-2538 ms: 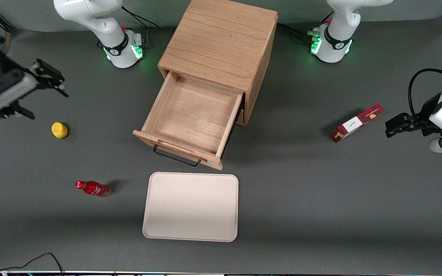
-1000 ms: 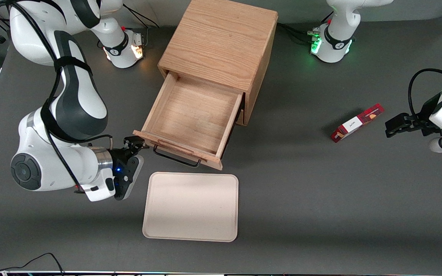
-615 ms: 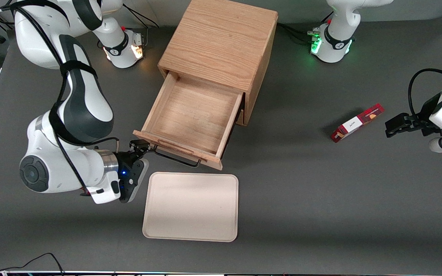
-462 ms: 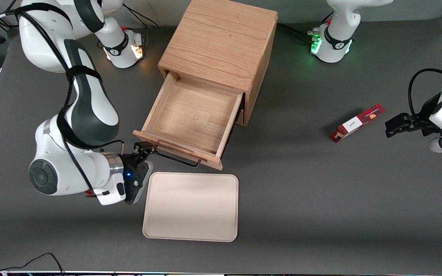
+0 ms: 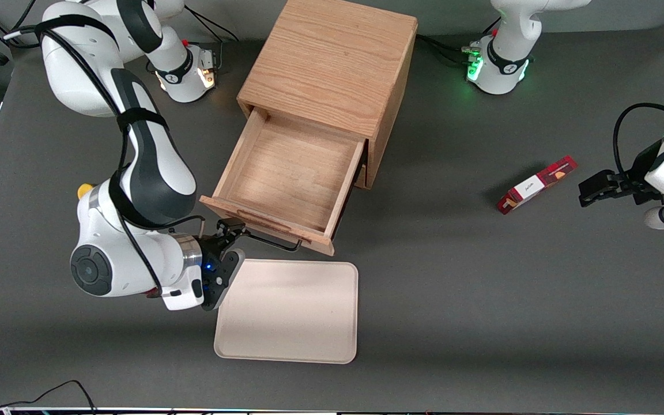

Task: Close top drawer
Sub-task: 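Press the right gripper against the drawer front beside the black handle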

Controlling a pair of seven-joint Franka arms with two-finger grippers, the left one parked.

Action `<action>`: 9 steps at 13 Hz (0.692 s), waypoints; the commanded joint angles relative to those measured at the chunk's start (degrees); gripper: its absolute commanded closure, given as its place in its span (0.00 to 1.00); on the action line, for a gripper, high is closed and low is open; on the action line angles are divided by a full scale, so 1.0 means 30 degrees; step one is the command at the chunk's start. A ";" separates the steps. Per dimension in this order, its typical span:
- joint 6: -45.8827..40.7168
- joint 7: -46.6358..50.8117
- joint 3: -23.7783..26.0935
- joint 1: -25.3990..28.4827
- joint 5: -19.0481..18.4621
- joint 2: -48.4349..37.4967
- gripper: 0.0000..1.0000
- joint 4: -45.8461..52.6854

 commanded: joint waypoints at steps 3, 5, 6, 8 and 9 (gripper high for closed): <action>0.0023 0.0577 -0.0054 0.0245 0.0653 0.0328 0.00 0.0311; 0.0227 0.0606 -0.0054 0.0245 0.0947 0.0328 0.00 0.0077; 0.0287 0.0548 -0.0054 0.0245 0.0947 0.0328 0.00 0.0018; 0.0870 0.0547 -0.0054 0.0245 0.0889 0.0328 0.00 -0.0041; 0.1105 0.0547 -0.0054 0.0274 0.0888 0.0328 0.00 -0.0361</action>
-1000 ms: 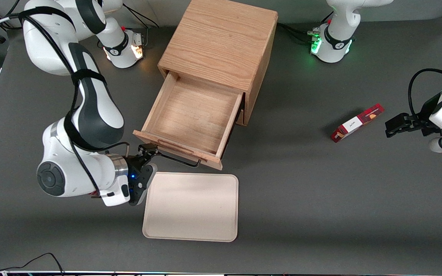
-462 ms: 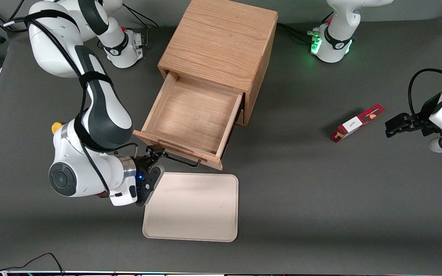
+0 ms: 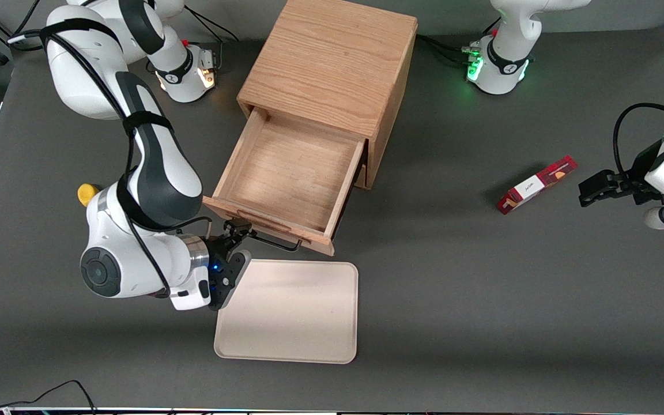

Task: Close top drawer
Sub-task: 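Press the right gripper against the drawer front beside the black handle, then push the drawer front with the right gripper into the cabinet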

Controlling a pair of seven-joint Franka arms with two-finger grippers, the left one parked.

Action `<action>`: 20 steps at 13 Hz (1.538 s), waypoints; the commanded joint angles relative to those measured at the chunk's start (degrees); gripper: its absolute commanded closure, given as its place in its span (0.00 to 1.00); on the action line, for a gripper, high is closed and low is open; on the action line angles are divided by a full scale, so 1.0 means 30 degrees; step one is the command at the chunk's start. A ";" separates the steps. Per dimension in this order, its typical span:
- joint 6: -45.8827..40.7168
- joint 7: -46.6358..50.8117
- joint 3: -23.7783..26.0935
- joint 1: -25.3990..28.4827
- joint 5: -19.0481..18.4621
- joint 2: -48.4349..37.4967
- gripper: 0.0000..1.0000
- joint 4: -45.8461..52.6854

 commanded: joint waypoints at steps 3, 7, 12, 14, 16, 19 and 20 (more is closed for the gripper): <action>0.1310 0.0372 -0.0073 0.0184 0.0549 0.0034 0.00 -0.0968; 0.1430 0.0401 0.0363 0.0184 0.0578 -0.0084 0.00 -0.1205; 0.2074 0.0401 0.0806 0.0184 0.0549 -0.0960 0.00 -0.3019; 0.2074 0.0401 0.0806 0.0213 0.0578 -0.1545 0.00 -0.3779; 0.2365 0.0401 0.1155 0.0184 0.0578 -0.2393 0.00 -0.5123; 0.4295 0.0401 0.1859 0.0038 0.0578 -0.4122 0.00 -0.8344; 0.4533 0.0401 0.2006 0.0038 0.0578 -0.4300 0.00 -0.8818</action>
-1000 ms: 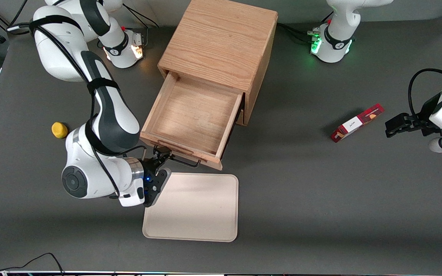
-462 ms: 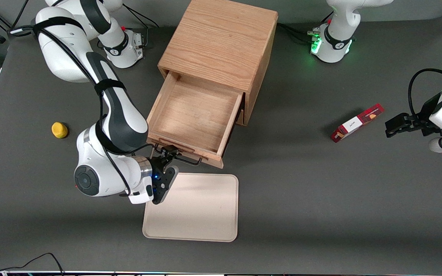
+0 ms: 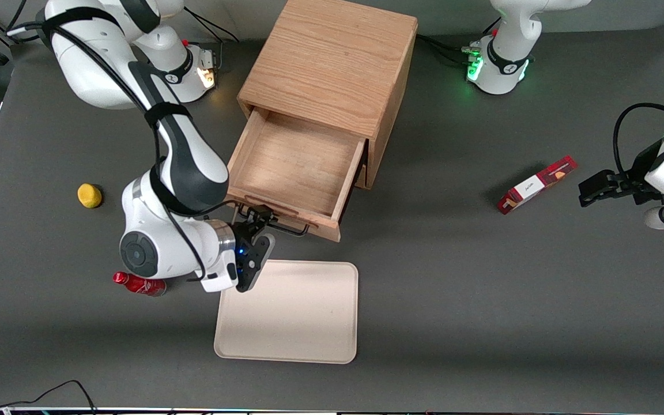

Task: Close top drawer
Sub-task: 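Push the drawer front with the right gripper into the cabinet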

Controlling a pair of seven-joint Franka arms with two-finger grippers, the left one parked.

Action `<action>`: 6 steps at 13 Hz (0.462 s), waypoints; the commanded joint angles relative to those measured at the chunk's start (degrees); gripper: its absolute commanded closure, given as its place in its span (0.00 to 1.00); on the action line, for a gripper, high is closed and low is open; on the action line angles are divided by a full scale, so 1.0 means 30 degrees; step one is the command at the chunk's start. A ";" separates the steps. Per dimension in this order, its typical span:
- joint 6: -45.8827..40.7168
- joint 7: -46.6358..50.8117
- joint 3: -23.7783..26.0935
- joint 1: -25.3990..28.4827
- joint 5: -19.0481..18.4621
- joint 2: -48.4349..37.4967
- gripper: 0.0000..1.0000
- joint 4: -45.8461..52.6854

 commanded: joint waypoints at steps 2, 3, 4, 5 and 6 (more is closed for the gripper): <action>0.1212 0.0300 0.0411 -0.0055 0.0326 -0.2008 0.00 -0.3350; 0.1270 0.0300 0.0499 -0.0025 0.0355 -0.2271 0.00 -0.3701; 0.1415 0.0300 0.0645 -0.0025 0.0356 -0.2419 0.00 -0.3966; 0.1533 0.0300 0.0791 -0.0054 0.0356 -0.2652 0.00 -0.4288; 0.1563 0.0300 0.0821 -0.0025 0.0356 -0.2887 0.00 -0.4581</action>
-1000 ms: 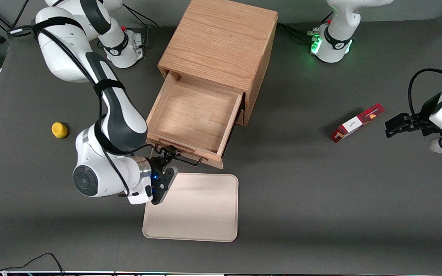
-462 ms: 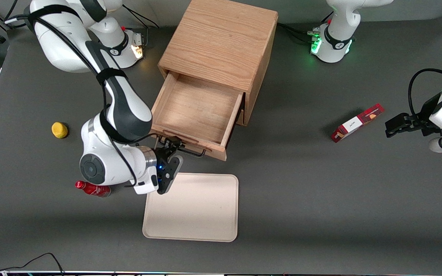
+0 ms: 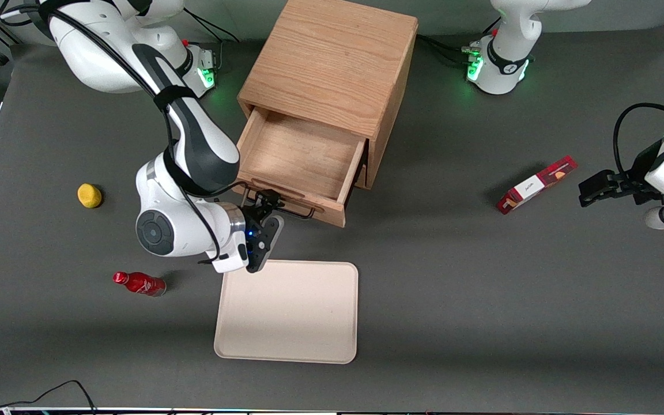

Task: Close top drawer
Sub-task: 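Push the drawer front with the right gripper into the cabinet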

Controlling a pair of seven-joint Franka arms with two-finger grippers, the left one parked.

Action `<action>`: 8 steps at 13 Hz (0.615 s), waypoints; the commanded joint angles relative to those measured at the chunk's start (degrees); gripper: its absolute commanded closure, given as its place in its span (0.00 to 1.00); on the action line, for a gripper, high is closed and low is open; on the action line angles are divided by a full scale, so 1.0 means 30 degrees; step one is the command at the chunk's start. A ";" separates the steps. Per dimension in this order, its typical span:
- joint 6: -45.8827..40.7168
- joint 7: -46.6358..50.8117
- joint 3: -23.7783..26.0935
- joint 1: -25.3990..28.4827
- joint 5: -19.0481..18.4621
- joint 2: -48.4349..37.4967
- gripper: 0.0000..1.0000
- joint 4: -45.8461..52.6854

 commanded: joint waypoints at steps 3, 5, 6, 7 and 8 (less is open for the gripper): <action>0.0589 0.0303 0.0240 0.0028 0.0647 -0.1932 0.00 -0.2549; 0.0706 0.0303 0.0502 -0.0001 0.0677 -0.2314 0.00 -0.3049; 0.0968 0.0303 0.0881 -0.0089 0.0736 -0.2460 0.00 -0.3370; 0.1145 0.0303 0.0885 -0.0118 0.0765 -0.2578 0.00 -0.3663; 0.1176 0.0303 0.0885 -0.0061 0.0766 -0.2724 0.00 -0.3840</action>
